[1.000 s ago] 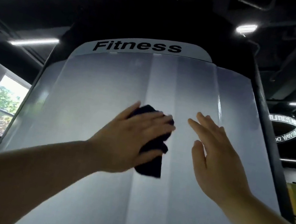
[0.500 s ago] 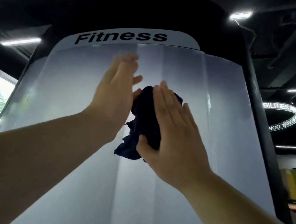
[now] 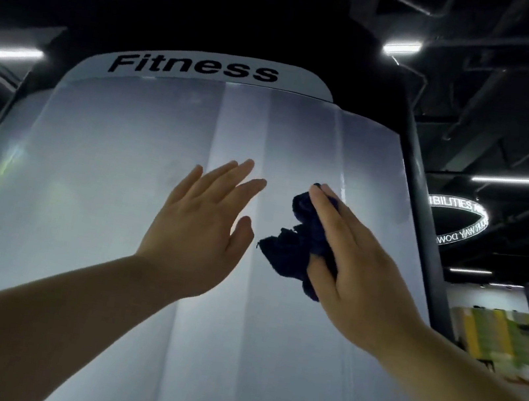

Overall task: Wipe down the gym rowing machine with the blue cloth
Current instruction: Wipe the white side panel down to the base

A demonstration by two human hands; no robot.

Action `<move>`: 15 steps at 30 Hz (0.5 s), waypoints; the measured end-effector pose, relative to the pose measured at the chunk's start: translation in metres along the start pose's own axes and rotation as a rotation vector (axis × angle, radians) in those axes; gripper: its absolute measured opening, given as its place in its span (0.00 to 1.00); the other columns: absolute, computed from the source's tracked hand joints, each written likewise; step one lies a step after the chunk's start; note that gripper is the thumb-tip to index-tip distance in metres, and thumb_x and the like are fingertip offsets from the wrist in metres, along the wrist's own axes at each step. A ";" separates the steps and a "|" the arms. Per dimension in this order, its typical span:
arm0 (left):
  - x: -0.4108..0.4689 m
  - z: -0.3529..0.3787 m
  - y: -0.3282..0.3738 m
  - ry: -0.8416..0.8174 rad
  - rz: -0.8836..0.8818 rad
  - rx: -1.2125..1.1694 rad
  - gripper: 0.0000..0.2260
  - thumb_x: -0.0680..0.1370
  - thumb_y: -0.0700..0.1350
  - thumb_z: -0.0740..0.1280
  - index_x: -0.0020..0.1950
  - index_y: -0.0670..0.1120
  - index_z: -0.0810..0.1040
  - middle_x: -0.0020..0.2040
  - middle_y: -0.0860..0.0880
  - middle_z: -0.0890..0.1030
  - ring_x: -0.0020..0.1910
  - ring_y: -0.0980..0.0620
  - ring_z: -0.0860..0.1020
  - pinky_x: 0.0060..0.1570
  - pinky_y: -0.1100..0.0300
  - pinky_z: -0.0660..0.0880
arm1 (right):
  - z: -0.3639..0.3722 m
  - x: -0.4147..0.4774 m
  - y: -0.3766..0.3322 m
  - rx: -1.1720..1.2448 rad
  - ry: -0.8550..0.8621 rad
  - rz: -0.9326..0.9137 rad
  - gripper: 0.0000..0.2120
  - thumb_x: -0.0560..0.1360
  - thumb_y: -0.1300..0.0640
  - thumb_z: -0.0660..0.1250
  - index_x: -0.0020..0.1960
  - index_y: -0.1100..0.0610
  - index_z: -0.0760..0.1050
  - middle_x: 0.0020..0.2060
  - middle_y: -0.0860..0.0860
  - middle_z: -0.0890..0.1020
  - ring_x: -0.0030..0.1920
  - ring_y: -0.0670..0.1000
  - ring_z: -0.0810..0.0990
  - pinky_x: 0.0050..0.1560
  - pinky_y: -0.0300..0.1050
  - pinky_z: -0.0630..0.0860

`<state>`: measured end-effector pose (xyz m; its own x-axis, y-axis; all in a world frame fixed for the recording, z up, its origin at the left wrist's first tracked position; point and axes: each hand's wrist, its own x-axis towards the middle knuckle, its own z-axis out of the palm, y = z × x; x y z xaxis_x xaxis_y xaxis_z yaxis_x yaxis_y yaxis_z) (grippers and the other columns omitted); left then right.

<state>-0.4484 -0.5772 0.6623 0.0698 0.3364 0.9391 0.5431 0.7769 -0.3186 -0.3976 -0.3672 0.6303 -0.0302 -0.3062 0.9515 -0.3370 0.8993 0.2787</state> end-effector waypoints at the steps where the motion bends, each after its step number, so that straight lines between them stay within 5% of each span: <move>1: 0.000 0.002 0.000 -0.004 -0.006 0.013 0.27 0.78 0.54 0.47 0.76 0.52 0.65 0.78 0.51 0.62 0.78 0.51 0.58 0.76 0.52 0.49 | -0.004 0.006 0.011 -0.028 -0.001 0.012 0.29 0.81 0.52 0.53 0.80 0.43 0.50 0.78 0.44 0.57 0.75 0.46 0.60 0.70 0.32 0.57; 5: 0.000 0.006 -0.003 0.005 0.011 0.031 0.26 0.79 0.55 0.48 0.76 0.53 0.65 0.78 0.52 0.62 0.78 0.52 0.58 0.76 0.51 0.50 | -0.008 0.046 0.044 0.032 0.178 0.413 0.25 0.82 0.57 0.55 0.78 0.45 0.59 0.77 0.46 0.61 0.75 0.51 0.61 0.74 0.49 0.61; 10: -0.001 0.008 -0.003 0.020 0.020 0.047 0.26 0.80 0.55 0.48 0.76 0.52 0.65 0.78 0.51 0.62 0.78 0.51 0.59 0.76 0.50 0.52 | 0.021 -0.005 0.000 0.021 0.209 0.109 0.19 0.82 0.46 0.55 0.71 0.42 0.72 0.73 0.42 0.68 0.74 0.45 0.63 0.72 0.37 0.60; 13: -0.001 0.007 -0.003 0.026 0.029 0.046 0.25 0.79 0.54 0.48 0.76 0.51 0.66 0.78 0.50 0.63 0.77 0.50 0.60 0.75 0.51 0.52 | 0.009 0.003 0.025 0.045 0.182 -0.018 0.19 0.82 0.50 0.59 0.72 0.43 0.71 0.70 0.42 0.72 0.69 0.42 0.70 0.68 0.30 0.63; 15: -0.001 0.008 -0.003 0.028 0.028 0.051 0.26 0.79 0.54 0.48 0.76 0.51 0.67 0.78 0.50 0.63 0.77 0.50 0.60 0.75 0.50 0.52 | -0.006 0.022 0.051 0.120 0.219 0.111 0.20 0.82 0.57 0.60 0.73 0.44 0.69 0.65 0.42 0.76 0.57 0.40 0.78 0.55 0.31 0.74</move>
<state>-0.4567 -0.5759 0.6612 0.1086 0.3438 0.9327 0.4970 0.7938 -0.3504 -0.4102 -0.3261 0.6665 0.1265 -0.1213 0.9845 -0.4527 0.8761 0.1661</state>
